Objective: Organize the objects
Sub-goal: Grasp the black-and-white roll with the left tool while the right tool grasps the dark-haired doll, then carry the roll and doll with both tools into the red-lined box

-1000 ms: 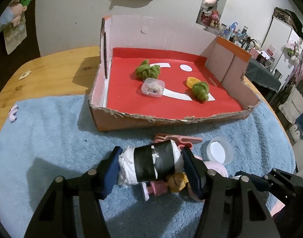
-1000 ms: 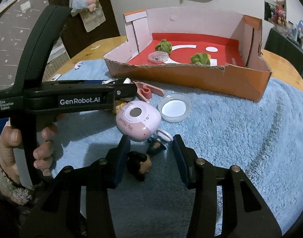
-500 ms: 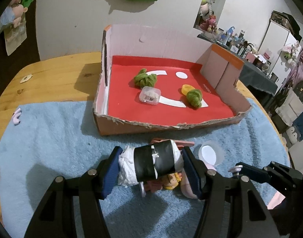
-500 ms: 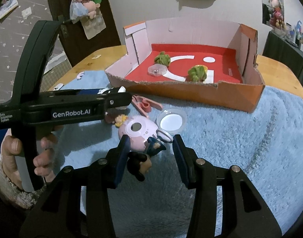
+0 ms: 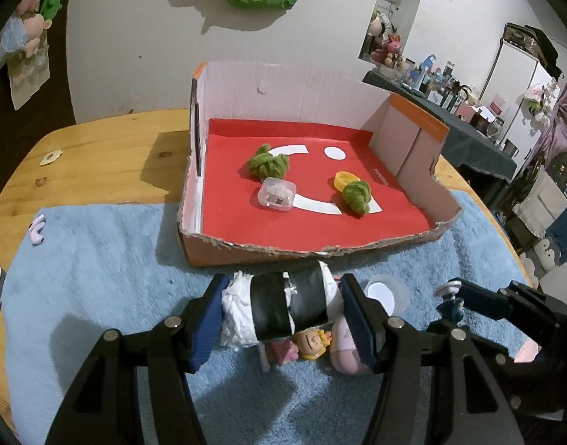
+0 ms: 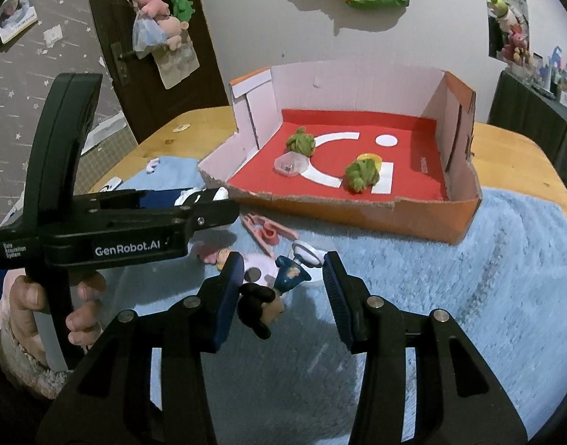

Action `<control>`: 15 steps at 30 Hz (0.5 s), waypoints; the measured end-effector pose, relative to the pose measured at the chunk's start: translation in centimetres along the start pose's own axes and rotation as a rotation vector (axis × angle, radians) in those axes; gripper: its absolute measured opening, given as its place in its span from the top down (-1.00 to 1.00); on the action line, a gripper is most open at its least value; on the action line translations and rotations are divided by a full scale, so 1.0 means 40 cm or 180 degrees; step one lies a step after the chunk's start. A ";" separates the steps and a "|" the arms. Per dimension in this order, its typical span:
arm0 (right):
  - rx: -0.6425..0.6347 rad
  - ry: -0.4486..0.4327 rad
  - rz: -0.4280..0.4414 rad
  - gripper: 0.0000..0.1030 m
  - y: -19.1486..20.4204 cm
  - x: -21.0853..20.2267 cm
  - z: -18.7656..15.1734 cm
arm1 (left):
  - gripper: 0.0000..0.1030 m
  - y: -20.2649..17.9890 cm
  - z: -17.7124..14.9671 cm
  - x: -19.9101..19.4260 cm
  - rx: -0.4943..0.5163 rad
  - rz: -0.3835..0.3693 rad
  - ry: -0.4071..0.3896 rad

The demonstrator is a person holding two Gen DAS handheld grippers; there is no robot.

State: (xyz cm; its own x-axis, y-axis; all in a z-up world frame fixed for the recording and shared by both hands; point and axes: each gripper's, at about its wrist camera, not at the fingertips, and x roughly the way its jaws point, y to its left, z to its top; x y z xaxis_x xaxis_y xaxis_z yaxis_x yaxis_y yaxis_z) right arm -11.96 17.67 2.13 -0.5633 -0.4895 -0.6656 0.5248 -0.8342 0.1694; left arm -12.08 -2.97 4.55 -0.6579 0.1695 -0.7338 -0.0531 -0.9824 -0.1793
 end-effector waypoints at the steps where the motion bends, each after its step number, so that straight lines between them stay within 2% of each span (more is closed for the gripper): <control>1: 0.0003 -0.0008 0.0002 0.17 -0.001 -0.001 0.003 | -0.22 0.000 0.002 -0.002 0.0002 -0.0001 -0.0004; 15: -0.0007 -0.0120 0.0047 0.17 -0.011 -0.017 0.055 | -0.22 -0.011 0.043 -0.012 0.0084 0.0019 -0.0079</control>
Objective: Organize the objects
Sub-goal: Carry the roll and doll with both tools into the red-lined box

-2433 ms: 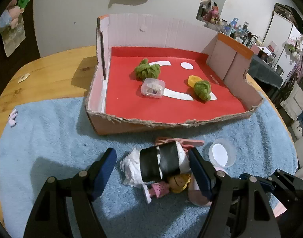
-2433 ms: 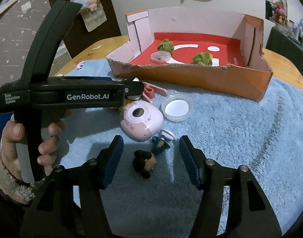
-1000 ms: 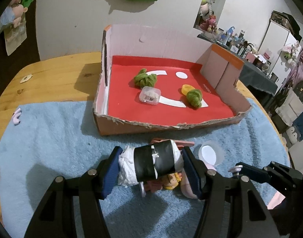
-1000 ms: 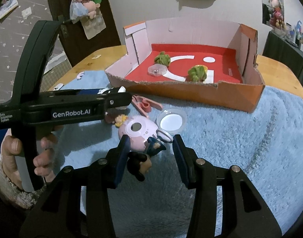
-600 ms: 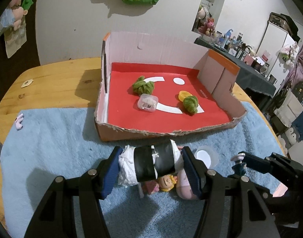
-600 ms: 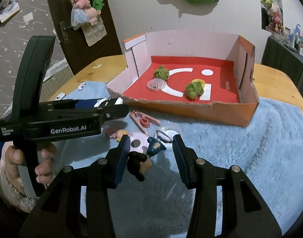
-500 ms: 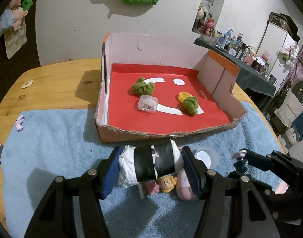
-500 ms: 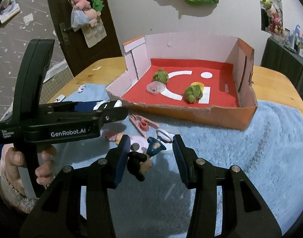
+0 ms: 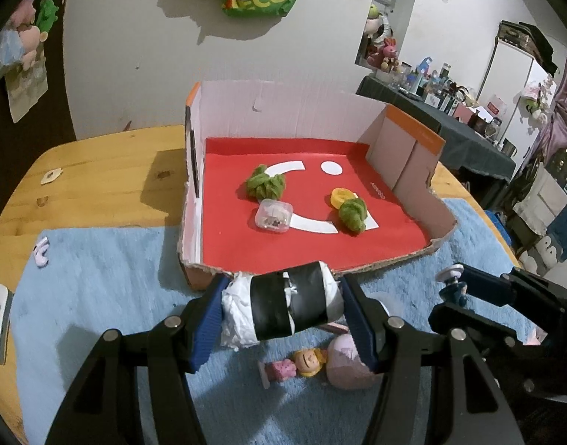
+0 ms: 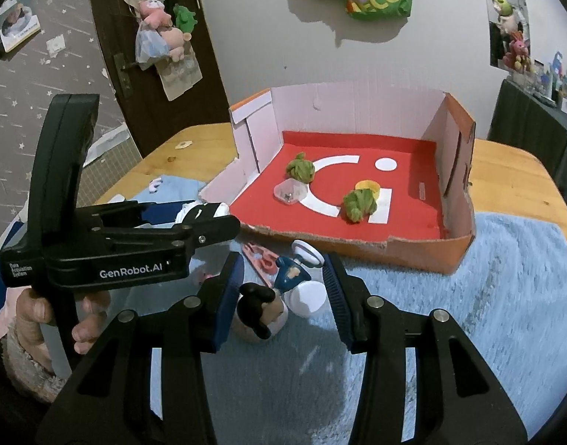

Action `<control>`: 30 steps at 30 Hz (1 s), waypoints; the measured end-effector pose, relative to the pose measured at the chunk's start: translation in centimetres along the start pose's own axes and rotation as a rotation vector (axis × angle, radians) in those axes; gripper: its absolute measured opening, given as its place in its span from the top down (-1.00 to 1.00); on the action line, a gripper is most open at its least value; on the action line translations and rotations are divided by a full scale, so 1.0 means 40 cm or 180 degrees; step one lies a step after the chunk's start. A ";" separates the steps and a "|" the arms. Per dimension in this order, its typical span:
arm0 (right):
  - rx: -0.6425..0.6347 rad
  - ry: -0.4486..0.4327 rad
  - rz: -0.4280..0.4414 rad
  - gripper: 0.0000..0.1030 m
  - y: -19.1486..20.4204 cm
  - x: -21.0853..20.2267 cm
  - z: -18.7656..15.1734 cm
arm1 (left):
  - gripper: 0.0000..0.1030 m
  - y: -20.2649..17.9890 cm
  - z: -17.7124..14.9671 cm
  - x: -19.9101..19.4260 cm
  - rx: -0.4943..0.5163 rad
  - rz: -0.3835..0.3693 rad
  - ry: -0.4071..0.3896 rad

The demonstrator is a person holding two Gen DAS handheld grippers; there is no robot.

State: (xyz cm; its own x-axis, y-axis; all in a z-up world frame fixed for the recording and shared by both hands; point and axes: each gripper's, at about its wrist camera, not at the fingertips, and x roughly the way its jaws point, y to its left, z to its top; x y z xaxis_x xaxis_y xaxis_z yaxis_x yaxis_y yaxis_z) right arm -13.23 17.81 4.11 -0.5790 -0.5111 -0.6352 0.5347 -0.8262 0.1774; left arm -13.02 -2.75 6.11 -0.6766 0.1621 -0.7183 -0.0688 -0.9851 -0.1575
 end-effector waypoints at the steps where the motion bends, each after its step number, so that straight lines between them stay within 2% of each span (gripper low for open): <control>1: 0.0000 -0.0006 0.0000 0.17 -0.001 0.000 0.003 | -0.22 -0.001 0.002 0.000 0.0006 0.0001 -0.0004; 17: 0.0053 -0.0047 0.0064 0.17 -0.030 0.014 0.058 | -0.22 -0.002 0.039 0.020 0.0049 -0.0037 0.0015; 30: 0.0151 0.0050 0.0090 0.17 -0.075 0.049 0.113 | -0.22 -0.007 0.076 0.047 0.0112 -0.0016 0.0064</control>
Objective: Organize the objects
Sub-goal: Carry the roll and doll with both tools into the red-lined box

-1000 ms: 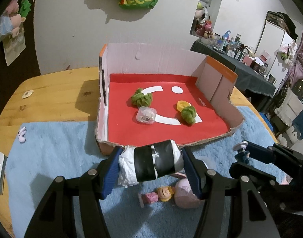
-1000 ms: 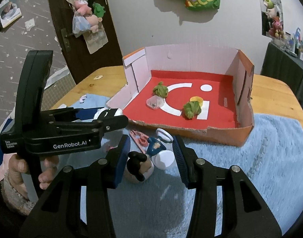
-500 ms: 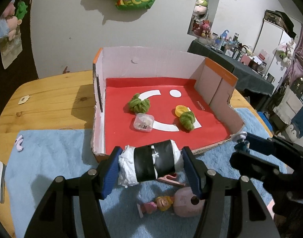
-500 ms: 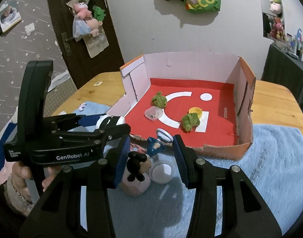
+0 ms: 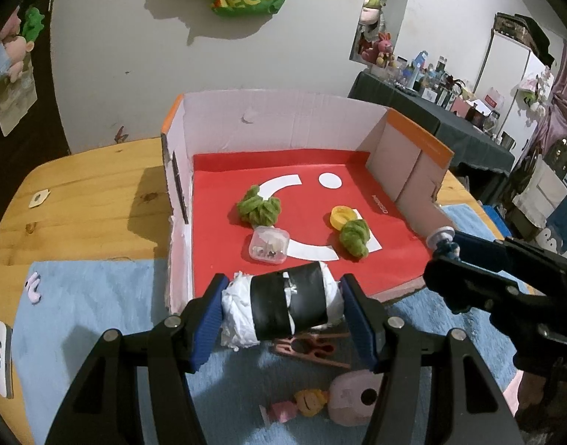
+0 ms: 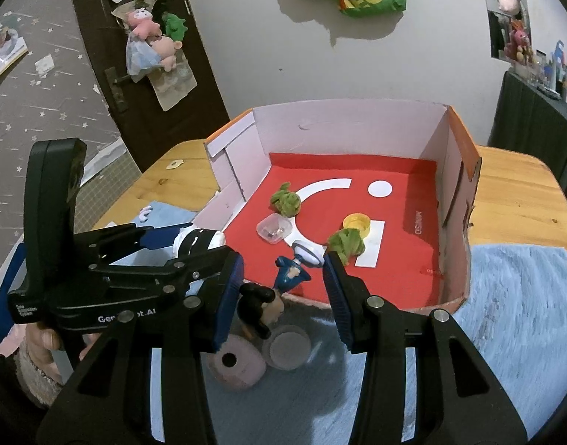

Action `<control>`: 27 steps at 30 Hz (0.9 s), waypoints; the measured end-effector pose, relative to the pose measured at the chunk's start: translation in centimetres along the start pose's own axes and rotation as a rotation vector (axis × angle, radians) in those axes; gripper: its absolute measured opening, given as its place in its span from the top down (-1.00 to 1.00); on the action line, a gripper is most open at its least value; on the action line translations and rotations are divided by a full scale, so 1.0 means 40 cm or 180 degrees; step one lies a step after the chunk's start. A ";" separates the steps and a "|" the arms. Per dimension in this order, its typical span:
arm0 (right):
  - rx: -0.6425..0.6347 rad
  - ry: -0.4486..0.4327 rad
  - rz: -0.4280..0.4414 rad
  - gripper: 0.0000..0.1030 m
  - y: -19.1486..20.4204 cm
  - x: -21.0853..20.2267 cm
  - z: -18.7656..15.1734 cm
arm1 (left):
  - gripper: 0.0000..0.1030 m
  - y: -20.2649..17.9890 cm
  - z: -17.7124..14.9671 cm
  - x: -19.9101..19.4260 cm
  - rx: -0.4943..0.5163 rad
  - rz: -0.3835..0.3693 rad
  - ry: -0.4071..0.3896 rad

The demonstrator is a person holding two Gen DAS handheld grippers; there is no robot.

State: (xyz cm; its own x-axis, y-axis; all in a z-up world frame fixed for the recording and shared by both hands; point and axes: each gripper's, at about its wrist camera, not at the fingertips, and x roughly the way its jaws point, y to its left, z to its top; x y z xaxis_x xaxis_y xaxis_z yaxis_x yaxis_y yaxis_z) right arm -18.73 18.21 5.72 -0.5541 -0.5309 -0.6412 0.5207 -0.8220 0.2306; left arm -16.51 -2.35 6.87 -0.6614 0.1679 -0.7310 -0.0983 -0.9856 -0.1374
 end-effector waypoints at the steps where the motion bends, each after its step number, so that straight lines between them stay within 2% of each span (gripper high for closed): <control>1: 0.0004 0.0009 -0.0001 0.17 -0.003 0.004 0.003 | -0.22 0.000 0.003 0.004 0.0004 0.0008 0.0010; 11: 0.0095 0.0116 -0.0091 0.17 -0.040 0.043 0.018 | -0.22 -0.003 0.030 0.044 0.0064 0.0025 0.0075; 27: 0.0053 0.0518 -0.0297 0.17 -0.074 0.136 0.022 | -0.22 -0.002 0.034 0.119 0.0126 0.0020 0.0316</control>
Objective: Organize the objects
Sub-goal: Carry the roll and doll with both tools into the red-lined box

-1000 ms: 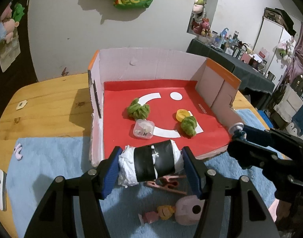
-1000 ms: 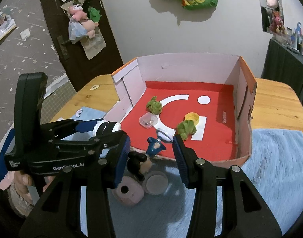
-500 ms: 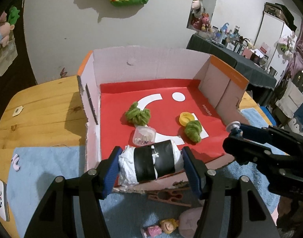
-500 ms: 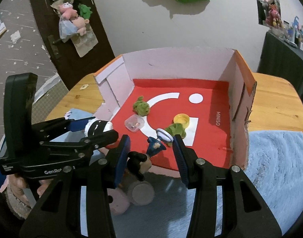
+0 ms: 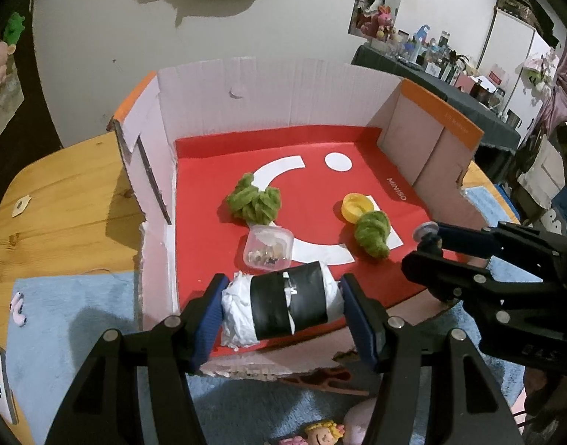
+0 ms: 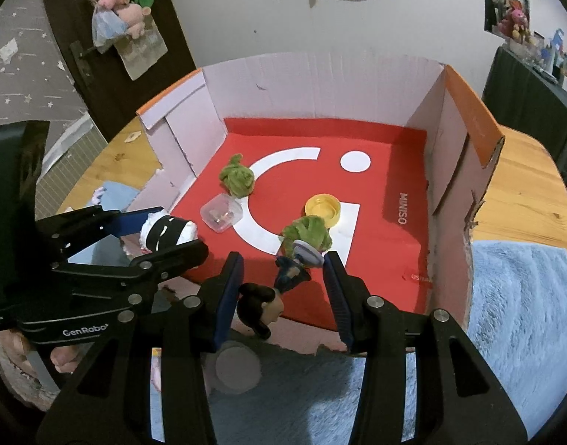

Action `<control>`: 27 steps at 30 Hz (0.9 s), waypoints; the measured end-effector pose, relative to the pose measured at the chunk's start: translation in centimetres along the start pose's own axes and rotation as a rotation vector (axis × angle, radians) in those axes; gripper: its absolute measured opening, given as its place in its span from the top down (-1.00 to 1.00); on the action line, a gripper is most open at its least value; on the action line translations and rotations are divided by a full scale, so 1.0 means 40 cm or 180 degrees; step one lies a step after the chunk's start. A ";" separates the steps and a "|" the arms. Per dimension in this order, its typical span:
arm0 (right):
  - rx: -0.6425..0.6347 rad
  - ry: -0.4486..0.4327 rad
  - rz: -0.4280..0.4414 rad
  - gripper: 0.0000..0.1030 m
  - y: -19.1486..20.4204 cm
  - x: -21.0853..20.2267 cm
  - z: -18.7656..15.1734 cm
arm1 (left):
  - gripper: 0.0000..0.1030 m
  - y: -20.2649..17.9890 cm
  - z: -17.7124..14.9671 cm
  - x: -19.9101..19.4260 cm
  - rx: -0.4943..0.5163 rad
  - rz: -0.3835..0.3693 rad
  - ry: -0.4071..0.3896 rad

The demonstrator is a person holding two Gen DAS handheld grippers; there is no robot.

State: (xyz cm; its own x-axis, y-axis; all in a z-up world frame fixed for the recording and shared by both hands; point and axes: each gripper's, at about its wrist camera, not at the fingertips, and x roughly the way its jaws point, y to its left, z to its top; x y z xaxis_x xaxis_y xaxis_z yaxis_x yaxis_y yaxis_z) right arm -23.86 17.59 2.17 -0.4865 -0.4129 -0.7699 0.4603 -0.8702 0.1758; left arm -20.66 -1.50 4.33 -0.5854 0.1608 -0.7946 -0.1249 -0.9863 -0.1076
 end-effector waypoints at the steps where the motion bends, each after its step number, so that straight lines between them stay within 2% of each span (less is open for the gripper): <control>1: 0.0002 0.0019 -0.0010 0.17 -0.002 0.004 0.000 | -0.22 0.000 -0.001 0.002 0.0005 -0.0001 0.0011; 7: -0.0004 0.0141 -0.0055 0.17 -0.013 0.030 0.002 | -0.23 -0.003 -0.004 0.022 0.0038 -0.0015 0.0094; 15: -0.0026 0.0256 -0.0129 0.17 -0.021 0.061 0.003 | -0.23 -0.010 -0.002 0.020 0.0075 -0.0033 0.0077; 19: -0.0028 0.0284 -0.0173 0.17 -0.027 0.069 0.001 | -0.23 -0.034 -0.003 0.013 0.0203 -0.0055 0.0032; 27: -0.0039 0.0310 -0.0216 0.17 -0.036 0.073 0.002 | -0.23 -0.026 0.000 0.055 0.0163 0.0010 0.0172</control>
State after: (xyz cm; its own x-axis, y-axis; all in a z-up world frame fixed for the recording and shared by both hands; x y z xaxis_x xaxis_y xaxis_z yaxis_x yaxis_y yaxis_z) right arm -26.01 17.61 -0.30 -0.4428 -0.3246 -0.8358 0.4381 -0.8917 0.1141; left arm -21.83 -0.11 2.71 -0.5419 0.1542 -0.8262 -0.1648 -0.9834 -0.0754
